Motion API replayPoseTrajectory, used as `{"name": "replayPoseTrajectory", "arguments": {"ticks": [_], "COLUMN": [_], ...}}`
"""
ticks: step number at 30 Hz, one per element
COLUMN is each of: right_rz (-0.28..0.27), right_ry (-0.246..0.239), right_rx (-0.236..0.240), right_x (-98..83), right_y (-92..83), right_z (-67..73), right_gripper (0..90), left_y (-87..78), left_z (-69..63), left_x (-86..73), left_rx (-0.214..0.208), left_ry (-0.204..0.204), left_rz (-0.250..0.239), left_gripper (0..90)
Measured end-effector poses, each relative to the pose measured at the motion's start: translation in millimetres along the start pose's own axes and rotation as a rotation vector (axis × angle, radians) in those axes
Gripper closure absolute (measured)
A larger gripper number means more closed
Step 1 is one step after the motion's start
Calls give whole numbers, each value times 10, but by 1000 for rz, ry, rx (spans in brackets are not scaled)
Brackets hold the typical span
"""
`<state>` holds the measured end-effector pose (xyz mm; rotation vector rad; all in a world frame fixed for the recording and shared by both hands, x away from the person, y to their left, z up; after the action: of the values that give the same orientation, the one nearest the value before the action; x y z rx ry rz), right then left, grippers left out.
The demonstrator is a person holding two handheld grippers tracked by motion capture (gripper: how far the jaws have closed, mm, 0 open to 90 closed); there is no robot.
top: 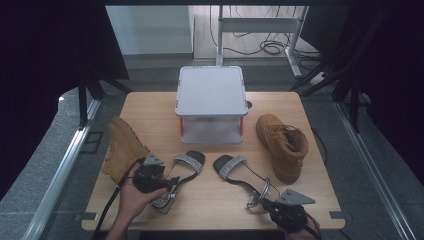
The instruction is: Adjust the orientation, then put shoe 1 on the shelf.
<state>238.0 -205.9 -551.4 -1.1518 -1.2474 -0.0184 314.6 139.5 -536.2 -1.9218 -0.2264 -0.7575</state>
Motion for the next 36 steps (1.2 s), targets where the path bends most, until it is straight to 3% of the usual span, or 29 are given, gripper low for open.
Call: {"name": "replayPoseTrajectory", "arguments": {"ticks": [4, 5, 6, 10, 14, 25, 36], "right_rz": [-23, -23, -29, -61, -66, -53, 18], "right_ry": [0, 0, -6, 12, 5, -47, -98], "right_rx": [-25, -25, -77, -110, -124, -79, -26], "right_x": [34, 34, 69, 144, 238, 544, 646], "right_y": [-125, -125, -212, -298, -268, -19, 145], "right_z": [-83, -83, -157, -250, -292, -353, -429], "right_gripper": [654, 654, 589, 520, 479, 410, 398], "left_y": [-17, -17, -17, -9, -9, -60, -26], "left_z": [1, 1, 5, 14, 5, -5, -36], "left_x": [4, 4, 8, 8, 6, 64, 98], "left_rx": [2, 2, 3, 4, 2, 9, 11], "left_ry": [0, 0, -6, -7, -6, 3, 28], "left_rz": [-5, -5, -10, -9, -8, -22, -10], "left_gripper": [289, 289, 289, 289, 289, 289, 290]}}
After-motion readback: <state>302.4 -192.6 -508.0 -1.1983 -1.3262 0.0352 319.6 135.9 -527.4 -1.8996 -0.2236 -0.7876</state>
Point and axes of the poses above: each handheld gripper's, and its own axes: y roughly forward along the jaws, x roughly out of its top, z roughly to its left, the point moved 8 cm from there along y, roughly forward along the jaws, and after that the axes turned 14 degrees about -y, right-handed, at the moved point
